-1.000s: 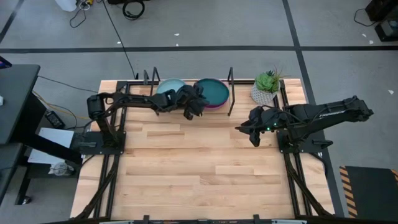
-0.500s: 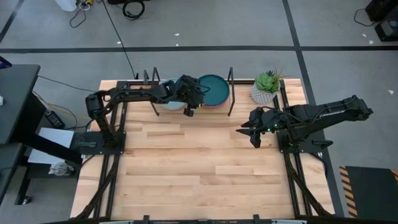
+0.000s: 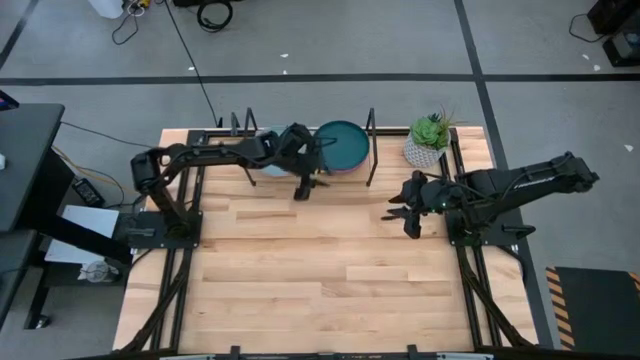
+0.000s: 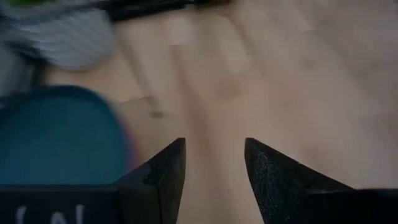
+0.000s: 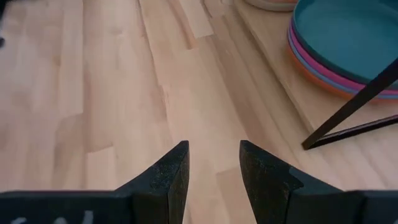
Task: Place and stack plates onto a shelf
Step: Return to Home Position
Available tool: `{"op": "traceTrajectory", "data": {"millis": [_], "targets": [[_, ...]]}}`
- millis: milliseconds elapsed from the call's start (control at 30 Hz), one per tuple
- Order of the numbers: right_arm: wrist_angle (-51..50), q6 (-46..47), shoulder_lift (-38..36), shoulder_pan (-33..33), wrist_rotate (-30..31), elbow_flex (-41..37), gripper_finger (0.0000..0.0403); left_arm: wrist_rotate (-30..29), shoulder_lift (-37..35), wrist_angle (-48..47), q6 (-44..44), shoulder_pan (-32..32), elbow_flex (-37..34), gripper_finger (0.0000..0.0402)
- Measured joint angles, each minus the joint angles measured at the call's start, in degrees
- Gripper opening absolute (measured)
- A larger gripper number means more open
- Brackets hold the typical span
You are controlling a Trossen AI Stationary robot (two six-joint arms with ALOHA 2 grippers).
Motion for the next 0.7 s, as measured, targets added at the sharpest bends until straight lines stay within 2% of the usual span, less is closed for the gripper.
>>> {"op": "traceTrajectory", "data": {"millis": [100,200,333,700], "targets": [[1.58,-2.13,-1.09,2.0,2.24,-2.21,0.0148,3.04,-1.7,-5.56,-2.13,-2.39,-0.03,0.017],[9.99,-5.29,-3.38,2.96,2.43,-6.77,0.0145,4.5,-4.58,-6.24,-3.82,-4.65,-2.57,0.016],[20.29,-9.45,-6.35,2.68,0.58,-13.21,0.014,3.29,-9.38,-1.58,-8.35,-7.43,-9.55,0.0143],[34.06,-15.39,-17.25,1.71,0.22,-22.96,0.0139,-3.3,-27.94,14.09,-20.21,-13.73,-28.39,0.0128]]}}
